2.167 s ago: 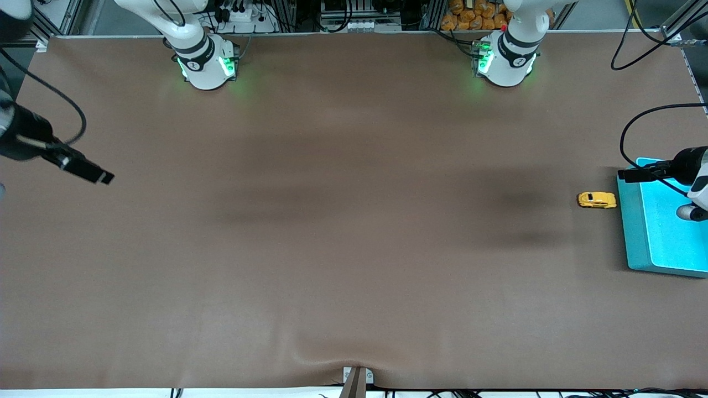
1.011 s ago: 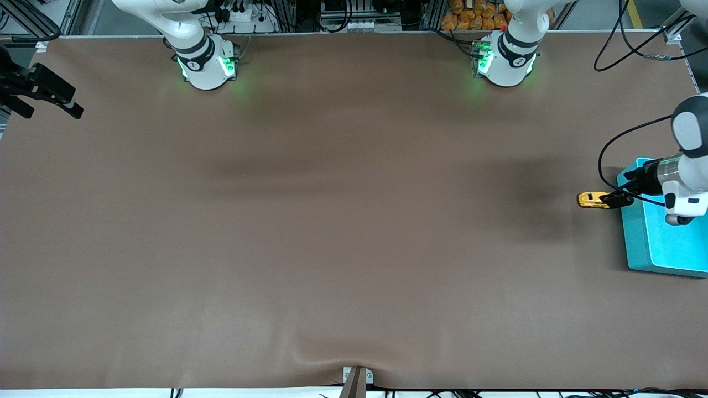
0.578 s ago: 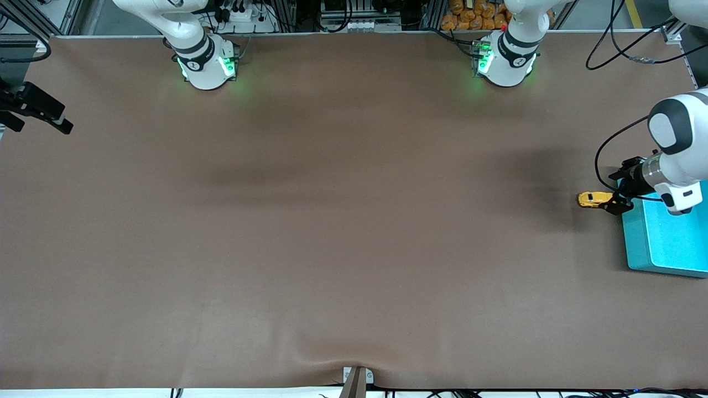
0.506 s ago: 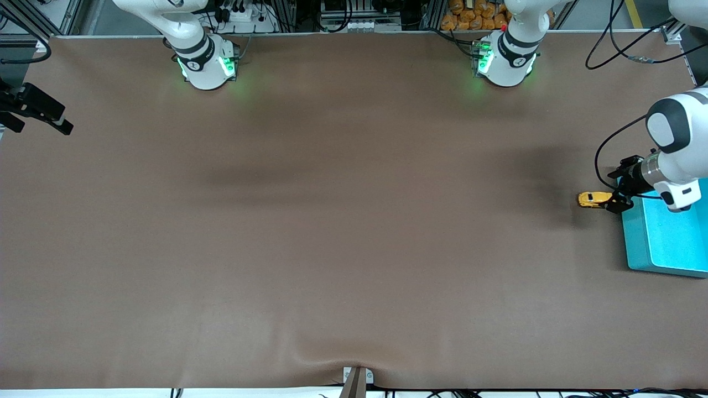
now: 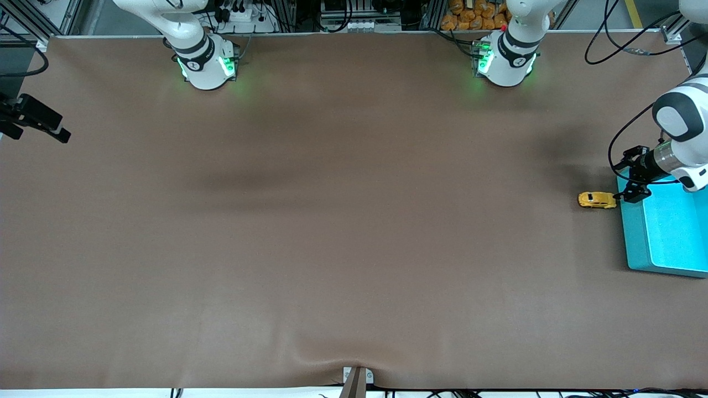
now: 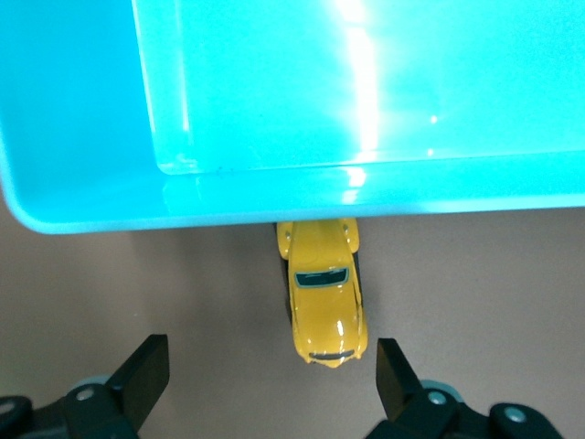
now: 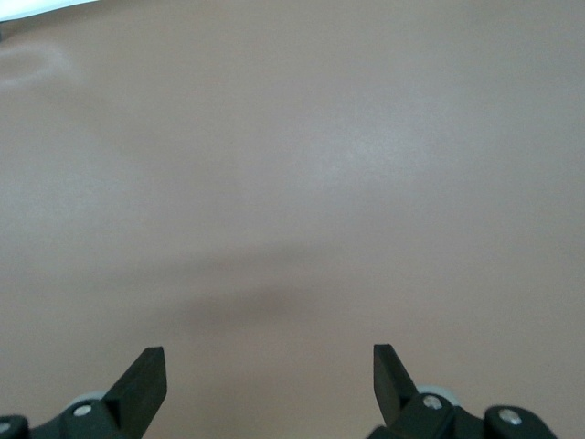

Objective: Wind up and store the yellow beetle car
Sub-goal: 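Lower the left gripper onto the yellow car and close it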

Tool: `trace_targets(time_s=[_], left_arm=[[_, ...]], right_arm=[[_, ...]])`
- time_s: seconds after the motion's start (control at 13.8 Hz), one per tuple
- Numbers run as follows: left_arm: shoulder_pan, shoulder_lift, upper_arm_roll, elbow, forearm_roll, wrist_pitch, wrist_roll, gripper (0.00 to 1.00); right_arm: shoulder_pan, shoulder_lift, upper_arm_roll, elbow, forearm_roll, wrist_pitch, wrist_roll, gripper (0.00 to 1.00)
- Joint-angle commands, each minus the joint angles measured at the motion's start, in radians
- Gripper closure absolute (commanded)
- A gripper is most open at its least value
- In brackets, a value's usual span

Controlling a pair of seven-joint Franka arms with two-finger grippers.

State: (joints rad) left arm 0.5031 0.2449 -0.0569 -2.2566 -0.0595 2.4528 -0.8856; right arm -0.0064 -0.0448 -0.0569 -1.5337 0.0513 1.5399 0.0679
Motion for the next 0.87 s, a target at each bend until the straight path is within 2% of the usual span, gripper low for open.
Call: trace_targets(time_s=[0.0,0.29,0.65,0.72,0.79], left_arm=[[0.005,0.033,-0.012,-0.011,-0.016,0.072,-0.015,0.00],[0.005,0.103,-0.012,-0.008,-0.016,0.169,-0.015,0.00],[0.002,0.145,-0.015,-0.008,-0.016,0.219,-0.015,0.00],[0.002,0.151,-0.015,-0.008,-0.016,0.233,-0.015,0.08],[0.002,0.154,-0.015,-0.009,-0.016,0.242,-0.015,0.50]], right_arm=[[-0.046,0.034,0.045,0.047,-0.013,-0.010,-0.011,0.00],[-0.035,0.028,0.045,0.050,-0.021,-0.012,-0.005,0.00],[-0.046,0.034,0.067,0.044,-0.021,0.002,-0.003,0.00],[-0.053,0.032,0.083,0.044,-0.024,0.003,-0.003,0.00],[-0.058,0.032,0.091,0.044,-0.025,0.006,-0.002,0.00]])
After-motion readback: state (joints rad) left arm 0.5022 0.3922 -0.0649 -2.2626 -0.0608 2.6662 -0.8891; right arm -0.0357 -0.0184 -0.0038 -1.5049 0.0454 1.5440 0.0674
